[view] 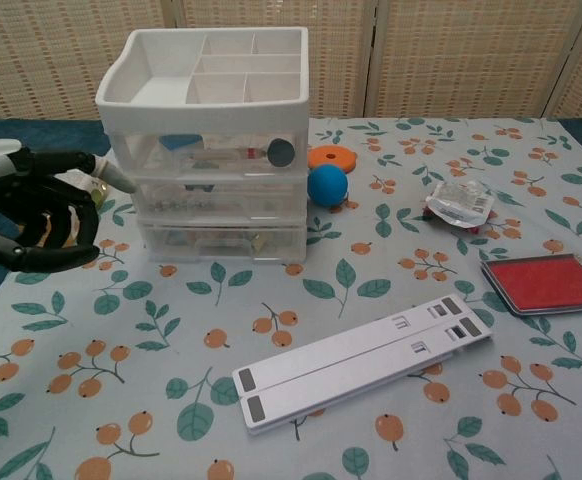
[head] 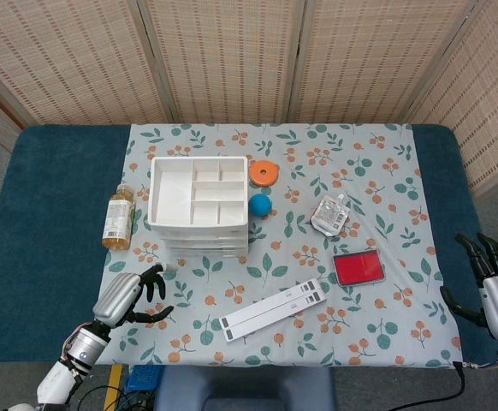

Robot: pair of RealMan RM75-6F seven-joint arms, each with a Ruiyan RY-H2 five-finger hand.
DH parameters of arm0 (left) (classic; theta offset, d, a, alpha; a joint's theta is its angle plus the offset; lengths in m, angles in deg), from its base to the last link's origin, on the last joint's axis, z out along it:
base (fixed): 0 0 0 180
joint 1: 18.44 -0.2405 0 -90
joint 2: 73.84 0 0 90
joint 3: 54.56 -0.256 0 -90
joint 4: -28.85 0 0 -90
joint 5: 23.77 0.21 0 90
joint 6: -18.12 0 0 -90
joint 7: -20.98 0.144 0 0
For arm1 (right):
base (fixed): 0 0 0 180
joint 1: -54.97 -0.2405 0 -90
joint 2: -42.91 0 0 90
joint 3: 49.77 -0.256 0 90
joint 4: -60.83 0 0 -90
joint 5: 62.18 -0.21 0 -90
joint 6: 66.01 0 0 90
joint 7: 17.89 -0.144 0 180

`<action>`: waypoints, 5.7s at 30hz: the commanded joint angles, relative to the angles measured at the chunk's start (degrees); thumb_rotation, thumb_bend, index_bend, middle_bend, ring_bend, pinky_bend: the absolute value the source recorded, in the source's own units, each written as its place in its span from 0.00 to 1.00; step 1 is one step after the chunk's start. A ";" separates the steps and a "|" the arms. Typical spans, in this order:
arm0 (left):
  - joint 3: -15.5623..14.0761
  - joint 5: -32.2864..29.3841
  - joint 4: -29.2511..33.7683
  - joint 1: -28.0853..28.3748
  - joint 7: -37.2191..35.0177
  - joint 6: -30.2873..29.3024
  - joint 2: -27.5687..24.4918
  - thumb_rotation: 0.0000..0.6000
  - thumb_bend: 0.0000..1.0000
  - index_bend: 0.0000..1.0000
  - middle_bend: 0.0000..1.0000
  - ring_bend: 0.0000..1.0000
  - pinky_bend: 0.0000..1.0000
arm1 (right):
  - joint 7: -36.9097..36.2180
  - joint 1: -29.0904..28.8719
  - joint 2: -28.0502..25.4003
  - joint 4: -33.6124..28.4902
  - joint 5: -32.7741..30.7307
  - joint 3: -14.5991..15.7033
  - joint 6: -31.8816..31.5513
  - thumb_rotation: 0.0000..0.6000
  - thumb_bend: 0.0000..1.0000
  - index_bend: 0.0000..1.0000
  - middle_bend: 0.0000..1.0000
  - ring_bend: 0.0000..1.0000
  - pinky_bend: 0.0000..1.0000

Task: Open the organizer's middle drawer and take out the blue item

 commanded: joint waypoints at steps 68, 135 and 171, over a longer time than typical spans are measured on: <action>14.26 -19.62 -12.88 5.18 -33.54 7.51 31.07 1.00 0.29 0.10 0.95 1.00 1.00 | 1.11 1.49 -0.17 -1.31 -0.13 0.56 -0.26 1.00 0.33 0.00 0.14 0.02 0.04; 7.86 -19.21 -3.35 1.79 -24.97 10.97 18.20 1.00 0.30 0.00 0.92 1.00 1.00 | 1.64 2.13 -0.49 -1.82 0.70 0.27 -1.30 1.00 0.33 0.00 0.14 0.03 0.04; 5.79 -9.25 -4.25 5.35 11.32 0.39 4.42 1.00 0.30 0.20 0.88 1.00 1.00 | 3.18 2.31 -2.68 -3.18 1.56 0.25 -2.14 1.00 0.33 0.00 0.14 0.03 0.04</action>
